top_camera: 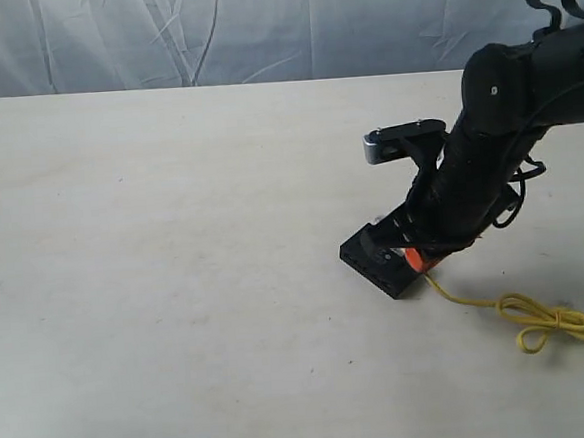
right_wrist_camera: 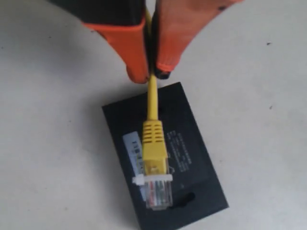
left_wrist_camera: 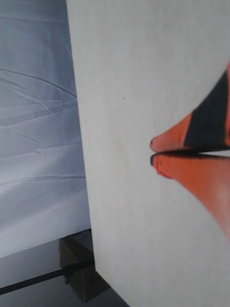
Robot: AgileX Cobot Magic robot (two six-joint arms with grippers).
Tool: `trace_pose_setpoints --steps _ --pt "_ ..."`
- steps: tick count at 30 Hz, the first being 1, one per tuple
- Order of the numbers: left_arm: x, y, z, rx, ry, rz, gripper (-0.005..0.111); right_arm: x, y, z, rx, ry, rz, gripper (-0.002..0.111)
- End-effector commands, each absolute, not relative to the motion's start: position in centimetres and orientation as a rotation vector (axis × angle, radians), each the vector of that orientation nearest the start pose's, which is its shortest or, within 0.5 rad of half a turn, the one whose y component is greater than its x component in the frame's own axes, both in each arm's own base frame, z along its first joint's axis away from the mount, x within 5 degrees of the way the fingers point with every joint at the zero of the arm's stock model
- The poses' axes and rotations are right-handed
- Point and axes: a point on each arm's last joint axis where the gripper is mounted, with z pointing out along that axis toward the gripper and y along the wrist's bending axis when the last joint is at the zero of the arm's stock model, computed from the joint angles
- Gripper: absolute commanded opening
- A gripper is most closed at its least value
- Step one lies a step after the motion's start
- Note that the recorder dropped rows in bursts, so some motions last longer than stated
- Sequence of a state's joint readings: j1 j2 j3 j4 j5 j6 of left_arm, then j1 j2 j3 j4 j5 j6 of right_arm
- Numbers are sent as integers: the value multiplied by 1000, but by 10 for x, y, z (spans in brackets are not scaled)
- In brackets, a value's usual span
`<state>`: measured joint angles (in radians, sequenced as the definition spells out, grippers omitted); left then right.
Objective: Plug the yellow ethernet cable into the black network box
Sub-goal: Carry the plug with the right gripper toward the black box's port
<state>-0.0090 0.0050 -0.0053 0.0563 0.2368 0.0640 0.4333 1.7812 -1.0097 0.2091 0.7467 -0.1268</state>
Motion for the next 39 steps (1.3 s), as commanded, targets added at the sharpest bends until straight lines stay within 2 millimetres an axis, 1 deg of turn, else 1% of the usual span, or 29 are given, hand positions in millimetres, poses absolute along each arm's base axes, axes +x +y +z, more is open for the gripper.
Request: trace_pose_setpoints --steps 1,4,6,8,10,14,17,20,22,23,24,25,26,27,28,30,31,32,33,34,35,36,37,38,39 --pt "56 0 203 54 1594 47 0 285 142 163 -583 2928 238 -1" --pt "56 0 210 -3 1513 -13 0 283 140 162 -605 2952 221 -1" --pt "56 0 216 -63 1454 -70 0 283 134 162 -603 2978 174 -1" --pt "55 1 219 -78 1418 -80 0 286 125 161 -556 2990 118 -1" --pt "55 1 221 -80 1398 -78 0 289 119 161 -517 2993 115 -1" --pt "54 2 225 -87 1354 -77 0 292 118 154 -502 3006 118 -1" --pt "54 2 227 -91 1323 -76 0 294 122 142 -475 3031 143 -1" --pt "54 2 224 -90 1357 -81 0 296 125 134 -433 3033 179 -1" --pt "52 0 235 -86 1405 -102 0 297 131 129 -435 3019 201 -1" --pt "50 -1 244 -73 1428 -105 0 297 136 126 -442 3004 212 -1" --pt "50 -1 248 -63 1448 -96 0 298 139 124 -436 2999 222 -1" --pt "54 -2 256 -35 1507 -69 0 299 146 120 -416 2975 251 -1" --pt "56 -2 259 -25 1532 -57 0 299 151 119 -400 2960 272 -1" --pt "64 -2 268 -15 1605 -50 0 301 159 117 -370 2917 306 -1" --pt "69 -2 272 -9 1645 -45 0 302 161 117 -351 2897 320 -1" --pt "93 -3 283 32 1817 -21 0 309 169 118 -274 2807 368 -1" --pt "99 -3 284 60 1864 -5 0 310 171 119 -266 2787 374 -1" --pt "113 -4 286 123 1946 23 0 312 174 120 -264 2745 375 -1" --pt "121 -5 286 154 1989 23 0 314 174 121 -251 2723 378 -1" --pt "138 -9 285 194 2076 -16 0 318 175 123 -232 2680 381 -1" --pt "147 -11 282 219 2120 -49 0 320 175 124 -226 2656 380 -1" --pt "164 -18 276 278 2192 -131 0 323 175 125 -218 2625 379 -1" --pt "173 -22 272 321 2224 -178 0 324 175 126 -217 2617 381 -1" --pt "190 -29 263 413 2266 -265 0 327 177 129 -216 2605 386 -1" --pt "199 -33 257 432 2291 -318 0 329 178 131 -216 2595 390 -1"
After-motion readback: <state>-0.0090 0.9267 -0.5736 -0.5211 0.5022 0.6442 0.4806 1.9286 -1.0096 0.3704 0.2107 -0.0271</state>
